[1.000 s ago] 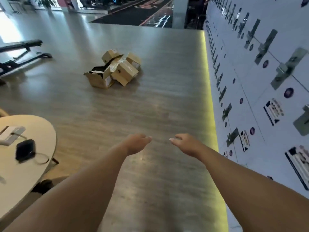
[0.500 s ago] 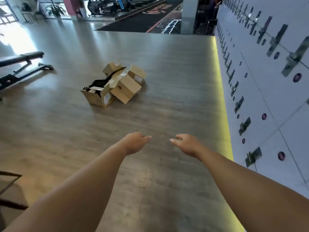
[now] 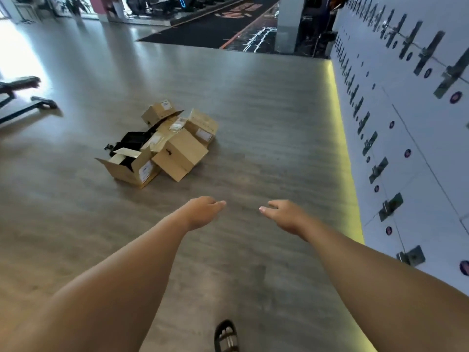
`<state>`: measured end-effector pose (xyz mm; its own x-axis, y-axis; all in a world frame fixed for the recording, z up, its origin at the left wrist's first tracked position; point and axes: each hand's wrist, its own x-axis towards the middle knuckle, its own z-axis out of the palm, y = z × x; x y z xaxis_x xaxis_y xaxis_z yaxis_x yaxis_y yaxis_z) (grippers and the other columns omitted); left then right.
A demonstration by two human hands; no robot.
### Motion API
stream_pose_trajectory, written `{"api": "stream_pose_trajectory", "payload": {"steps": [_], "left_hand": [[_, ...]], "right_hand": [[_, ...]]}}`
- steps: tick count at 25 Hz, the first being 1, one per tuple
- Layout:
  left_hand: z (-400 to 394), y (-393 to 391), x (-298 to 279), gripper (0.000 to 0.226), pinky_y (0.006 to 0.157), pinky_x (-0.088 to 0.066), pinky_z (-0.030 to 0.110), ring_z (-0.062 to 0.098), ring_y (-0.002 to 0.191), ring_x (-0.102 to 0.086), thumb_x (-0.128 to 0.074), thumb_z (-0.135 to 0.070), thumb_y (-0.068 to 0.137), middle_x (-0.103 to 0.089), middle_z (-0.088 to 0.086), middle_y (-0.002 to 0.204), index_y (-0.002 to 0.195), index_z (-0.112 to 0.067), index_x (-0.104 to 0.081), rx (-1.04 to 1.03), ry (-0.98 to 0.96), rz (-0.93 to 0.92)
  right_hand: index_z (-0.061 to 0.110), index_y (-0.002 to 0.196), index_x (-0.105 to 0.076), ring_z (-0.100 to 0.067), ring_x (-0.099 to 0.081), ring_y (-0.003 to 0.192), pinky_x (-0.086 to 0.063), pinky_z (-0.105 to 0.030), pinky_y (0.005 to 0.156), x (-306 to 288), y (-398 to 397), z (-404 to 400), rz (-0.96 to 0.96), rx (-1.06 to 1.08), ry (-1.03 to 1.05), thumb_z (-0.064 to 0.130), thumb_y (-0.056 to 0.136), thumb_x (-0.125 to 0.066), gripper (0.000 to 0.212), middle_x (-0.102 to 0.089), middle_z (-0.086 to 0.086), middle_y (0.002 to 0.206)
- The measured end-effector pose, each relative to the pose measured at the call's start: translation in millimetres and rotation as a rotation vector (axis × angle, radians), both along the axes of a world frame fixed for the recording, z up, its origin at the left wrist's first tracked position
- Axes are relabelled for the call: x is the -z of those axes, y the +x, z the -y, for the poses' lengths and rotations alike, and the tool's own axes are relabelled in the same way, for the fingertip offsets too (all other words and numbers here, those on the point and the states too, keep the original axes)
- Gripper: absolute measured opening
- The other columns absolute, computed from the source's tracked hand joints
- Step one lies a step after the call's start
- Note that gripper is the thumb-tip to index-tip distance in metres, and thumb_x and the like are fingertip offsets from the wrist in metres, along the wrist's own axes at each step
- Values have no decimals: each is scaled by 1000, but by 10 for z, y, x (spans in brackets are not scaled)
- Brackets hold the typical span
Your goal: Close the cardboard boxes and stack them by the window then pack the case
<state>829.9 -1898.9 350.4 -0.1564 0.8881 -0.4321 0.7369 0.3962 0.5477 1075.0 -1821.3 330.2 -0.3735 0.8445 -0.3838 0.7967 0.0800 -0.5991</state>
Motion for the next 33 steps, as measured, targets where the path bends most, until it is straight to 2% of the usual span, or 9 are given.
{"api": "stream_pose_trajectory", "payload": {"steps": [8, 14, 16, 20, 23, 25, 28, 30, 33], "left_hand": [[-2517, -579, -37, 66, 113, -33, 41, 26, 139, -41, -42, -60, 98, -47, 5, 150, 146, -16, -49, -3, -3, 12], [-4476, -806, 79, 62, 109, -37, 41, 27, 132, -47, -43, -61, 97, -53, 6, 144, 141, -18, -55, -22, -26, -11], [-5146, -858, 20, 58, 103, -41, 40, 27, 125, -52, -45, -60, 97, -58, 6, 136, 135, -19, -60, -49, -14, -6], [-6301, -1072, -53, 45, 90, -46, 40, 23, 103, -58, -46, -57, 96, -65, 5, 115, 109, -20, -67, -103, 41, 29], [-7167, -1424, 53, 48, 97, -45, 41, 24, 109, -58, -45, -56, 97, -63, 3, 119, 118, -18, -66, -142, 48, 27], [-7767, -1733, 199, 51, 95, -44, 37, 28, 114, -57, -44, -54, 99, -63, 6, 122, 124, -14, -64, -163, 39, 35], [-8559, -2179, 322, 49, 87, -46, 36, 28, 101, -60, -43, -48, 101, -61, 8, 103, 115, -7, -66, -196, 25, 83], [-9060, -2474, 342, 49, 93, -47, 39, 29, 101, -60, -43, -45, 102, -60, 7, 96, 105, -3, -67, -235, 6, 122], [-9741, -2875, 328, 47, 102, -45, 44, 33, 109, -58, -41, -48, 101, -64, 14, 114, 111, -8, -65, -254, -28, 81]], "right_hand": [[13, 151, -43, -24, -39, 144, -31, -37, 117, -55, -596, -2386, -34, 37, -9, 57, 93, -57, 74, -40, -6, 158], [11, 151, -42, -25, -39, 144, -30, -35, 117, 31, -879, -4452, -40, 5, -8, 57, 94, -57, 75, -39, -8, 158], [10, 152, -40, -25, -38, 144, -30, -33, 115, -36, -998, -5146, -34, -25, -23, 55, 95, -57, 74, -38, -8, 159], [10, 151, -42, -25, -39, 144, -30, -32, 113, -117, -1263, -6404, -22, -58, 2, 54, 96, -56, 72, -39, -9, 158], [8, 150, -43, -24, -40, 143, -30, -30, 113, -19, -1594, -7342, -5, -72, -12, 52, 97, -56, 70, -40, -10, 157], [7, 151, -43, -24, -39, 144, -30, -30, 113, 71, -1876, -7955, 12, -89, -26, 51, 98, -56, 70, -40, -10, 157], [8, 152, -40, -24, -38, 144, -29, -31, 114, 107, -2293, -8770, 66, -137, -35, 51, 97, -56, 71, -38, -9, 158], [9, 152, -40, -25, -38, 144, -30, -33, 116, 85, -2599, -9338, 114, -183, -34, 52, 97, -56, 72, -38, -9, 159], [8, 152, -40, -25, -38, 144, -30, -32, 114, 73, -3052, -10149, 112, -242, -38, 51, 97, -56, 71, -38, -10, 158]]}}
